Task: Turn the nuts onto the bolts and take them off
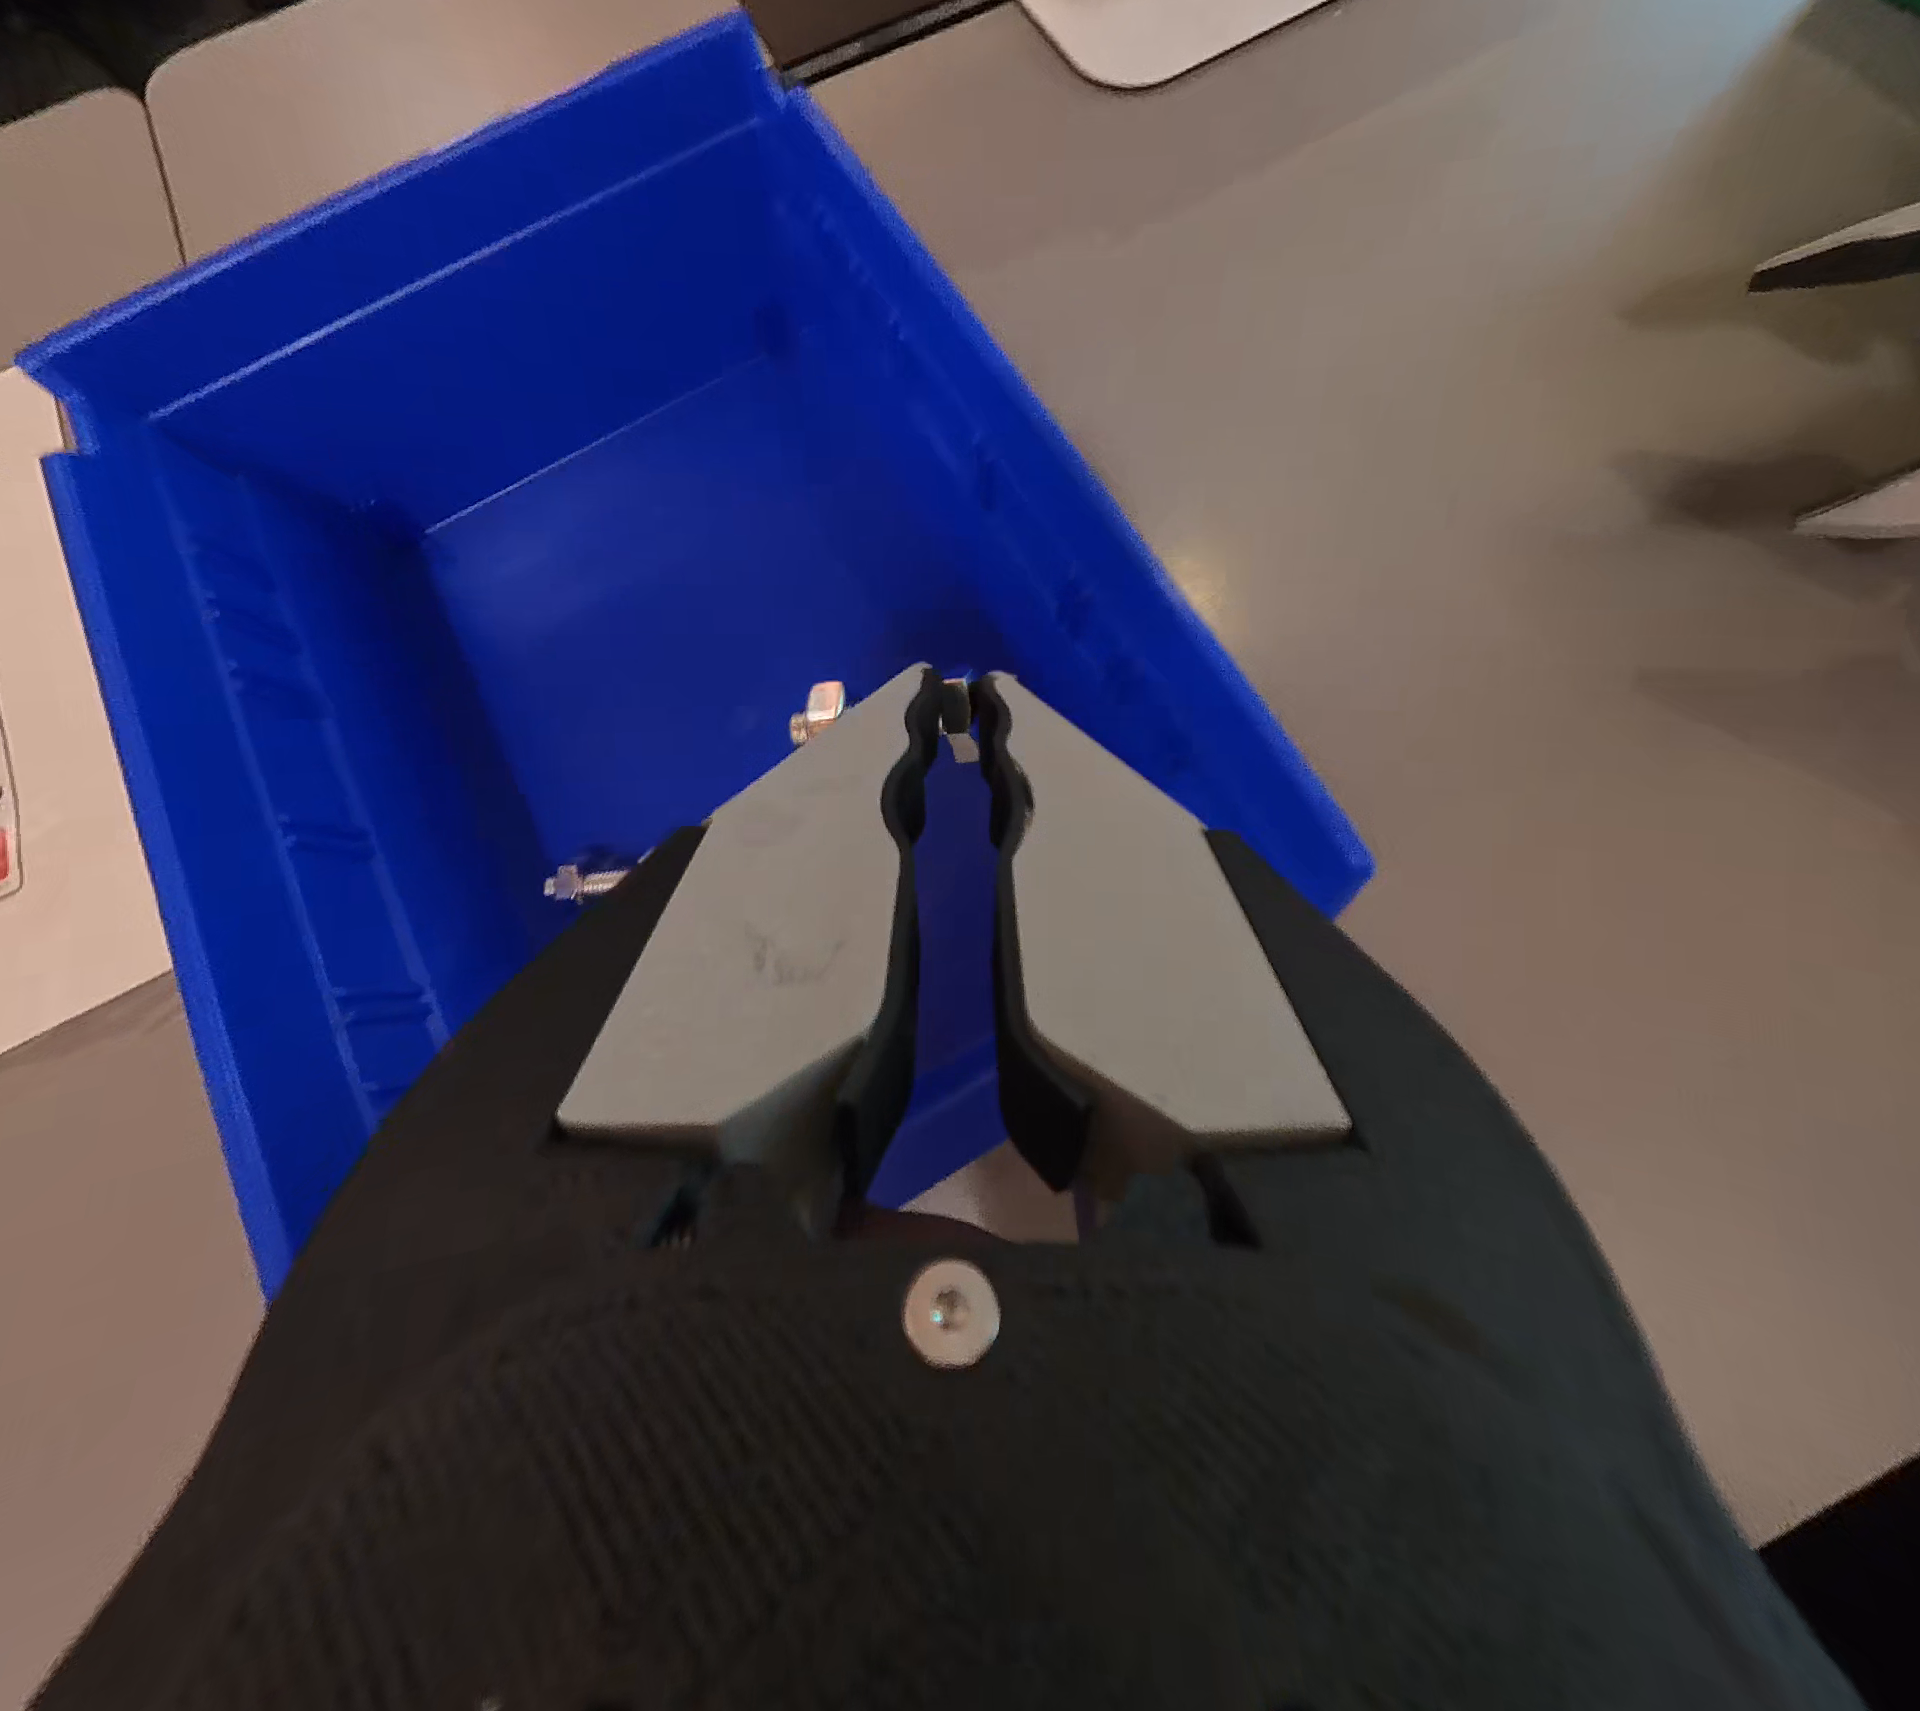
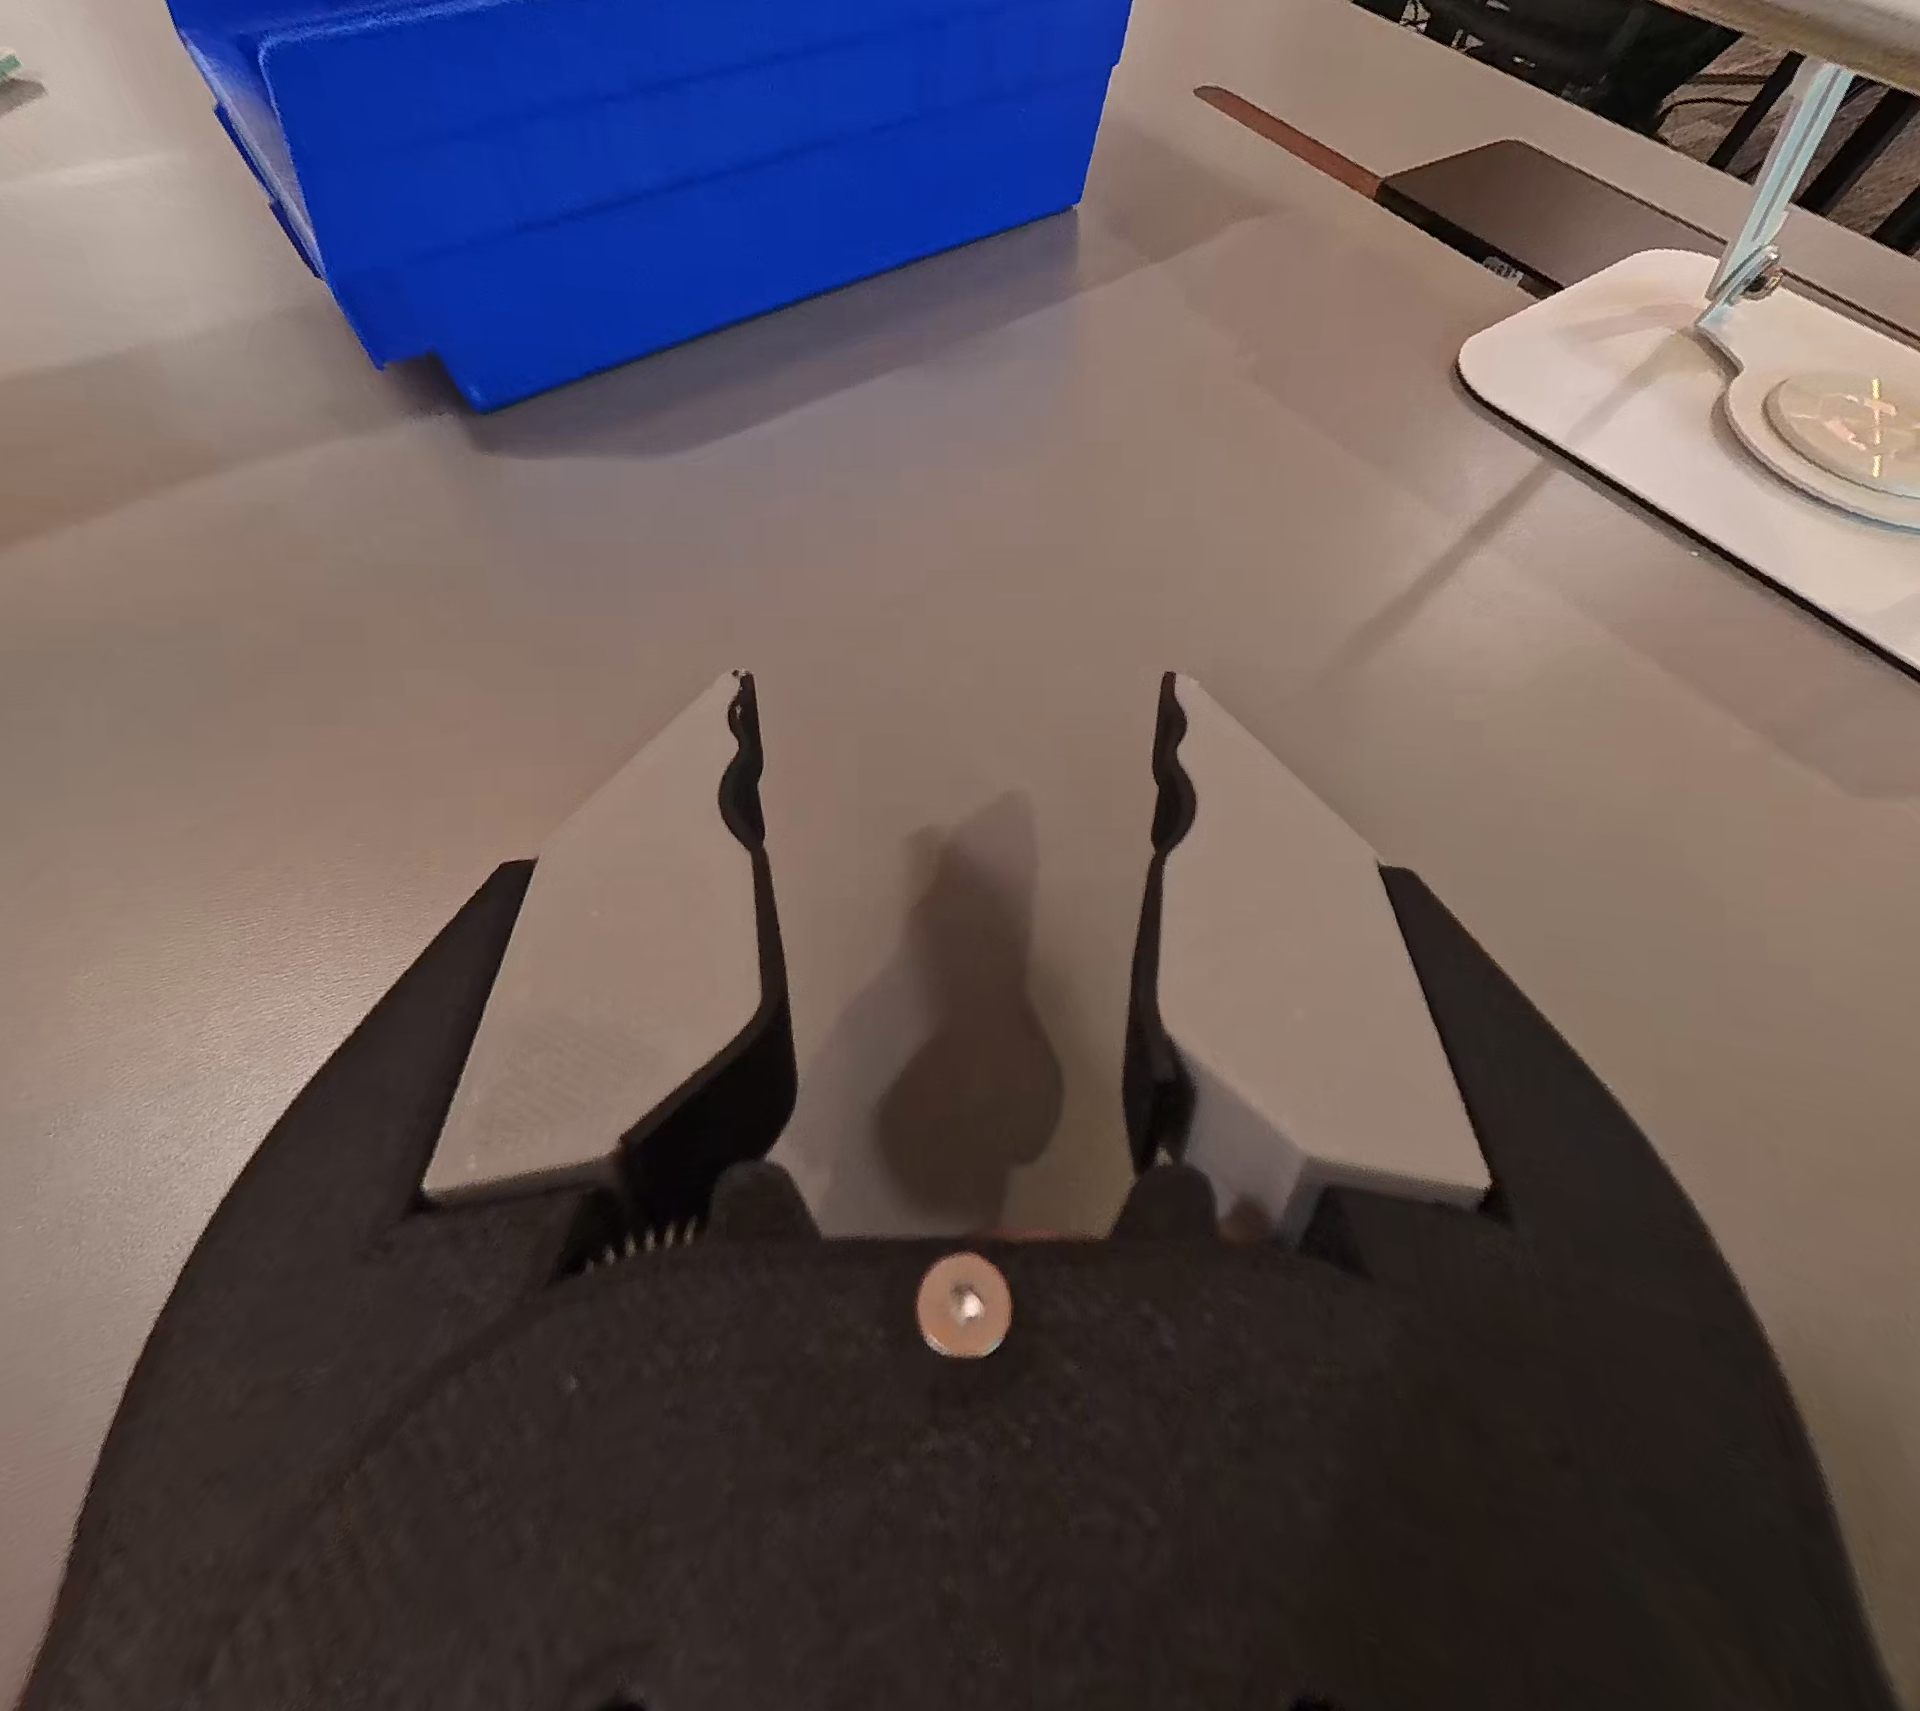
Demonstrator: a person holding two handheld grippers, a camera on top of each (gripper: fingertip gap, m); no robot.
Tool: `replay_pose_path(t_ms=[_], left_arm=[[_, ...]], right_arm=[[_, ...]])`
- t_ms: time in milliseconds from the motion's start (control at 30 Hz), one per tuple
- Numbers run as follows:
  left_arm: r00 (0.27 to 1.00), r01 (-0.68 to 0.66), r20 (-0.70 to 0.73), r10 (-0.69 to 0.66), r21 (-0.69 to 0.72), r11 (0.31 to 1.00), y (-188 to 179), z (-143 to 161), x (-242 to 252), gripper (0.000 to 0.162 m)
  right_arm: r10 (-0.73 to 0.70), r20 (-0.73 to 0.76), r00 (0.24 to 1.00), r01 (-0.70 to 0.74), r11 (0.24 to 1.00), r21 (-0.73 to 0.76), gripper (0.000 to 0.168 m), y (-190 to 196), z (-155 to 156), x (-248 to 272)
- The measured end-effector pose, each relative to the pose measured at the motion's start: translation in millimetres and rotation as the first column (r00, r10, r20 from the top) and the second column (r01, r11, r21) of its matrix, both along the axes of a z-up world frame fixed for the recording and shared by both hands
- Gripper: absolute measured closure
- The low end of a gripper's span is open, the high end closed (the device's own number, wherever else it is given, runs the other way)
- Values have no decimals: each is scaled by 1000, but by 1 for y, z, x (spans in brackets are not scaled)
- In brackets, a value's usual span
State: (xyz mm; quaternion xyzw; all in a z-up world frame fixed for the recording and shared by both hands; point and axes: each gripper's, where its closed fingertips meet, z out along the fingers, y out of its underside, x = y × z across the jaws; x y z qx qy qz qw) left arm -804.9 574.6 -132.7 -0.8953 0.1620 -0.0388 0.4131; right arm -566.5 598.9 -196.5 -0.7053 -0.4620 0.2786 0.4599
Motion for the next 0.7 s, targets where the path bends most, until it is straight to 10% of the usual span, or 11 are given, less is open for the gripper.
replay_pose_path(t_ms=[300,700], left_arm=[[954,293,1,-299,205,934,-13,50,97,157],[561,818,-360,-745,381,432,-117,54,251,157]], right_arm=[[77,-59,995,-78,997,-3,95,-12,11,-5],[544,-530,650,-706,690,-157,109,-111,82,0]])
